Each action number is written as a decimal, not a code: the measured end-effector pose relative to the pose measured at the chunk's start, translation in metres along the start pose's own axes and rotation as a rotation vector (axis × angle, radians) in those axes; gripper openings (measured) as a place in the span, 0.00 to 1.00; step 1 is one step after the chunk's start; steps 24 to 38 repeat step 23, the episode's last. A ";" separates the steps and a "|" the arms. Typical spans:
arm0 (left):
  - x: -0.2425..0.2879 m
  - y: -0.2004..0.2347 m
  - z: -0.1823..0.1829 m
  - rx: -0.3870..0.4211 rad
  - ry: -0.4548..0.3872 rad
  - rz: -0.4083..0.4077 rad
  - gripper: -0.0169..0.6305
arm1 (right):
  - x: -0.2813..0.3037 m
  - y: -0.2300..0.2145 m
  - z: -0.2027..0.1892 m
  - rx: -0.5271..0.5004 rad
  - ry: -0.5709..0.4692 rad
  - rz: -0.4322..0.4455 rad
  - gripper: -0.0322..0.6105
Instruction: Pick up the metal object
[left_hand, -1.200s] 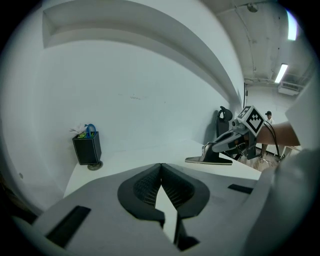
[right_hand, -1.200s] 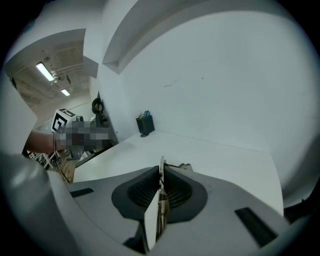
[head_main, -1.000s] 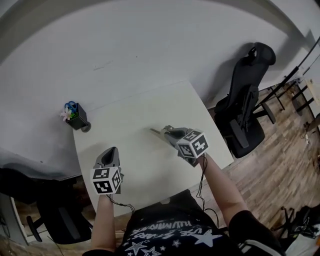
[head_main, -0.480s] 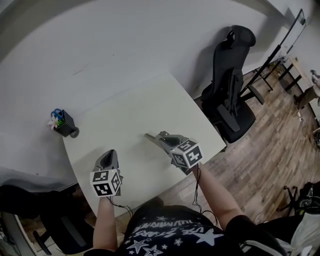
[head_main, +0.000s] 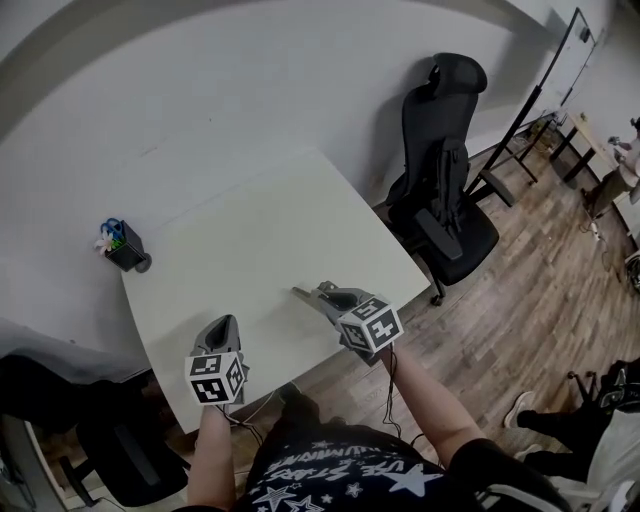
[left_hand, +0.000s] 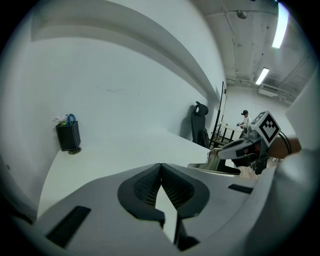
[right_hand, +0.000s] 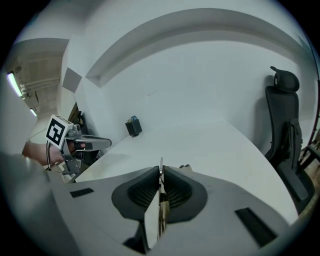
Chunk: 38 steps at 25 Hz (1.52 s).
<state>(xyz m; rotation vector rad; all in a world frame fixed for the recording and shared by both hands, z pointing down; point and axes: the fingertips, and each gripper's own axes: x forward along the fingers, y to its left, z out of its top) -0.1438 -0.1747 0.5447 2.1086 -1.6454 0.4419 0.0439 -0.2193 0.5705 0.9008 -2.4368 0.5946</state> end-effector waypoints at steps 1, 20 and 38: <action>-0.006 -0.004 -0.001 0.000 -0.005 0.003 0.05 | -0.006 0.003 -0.002 -0.002 -0.002 -0.001 0.14; -0.112 -0.048 -0.037 -0.002 -0.064 0.060 0.05 | -0.089 0.069 -0.037 0.002 -0.077 0.037 0.14; -0.123 -0.053 -0.046 -0.008 -0.064 0.065 0.05 | -0.099 0.074 -0.042 0.016 -0.092 0.041 0.14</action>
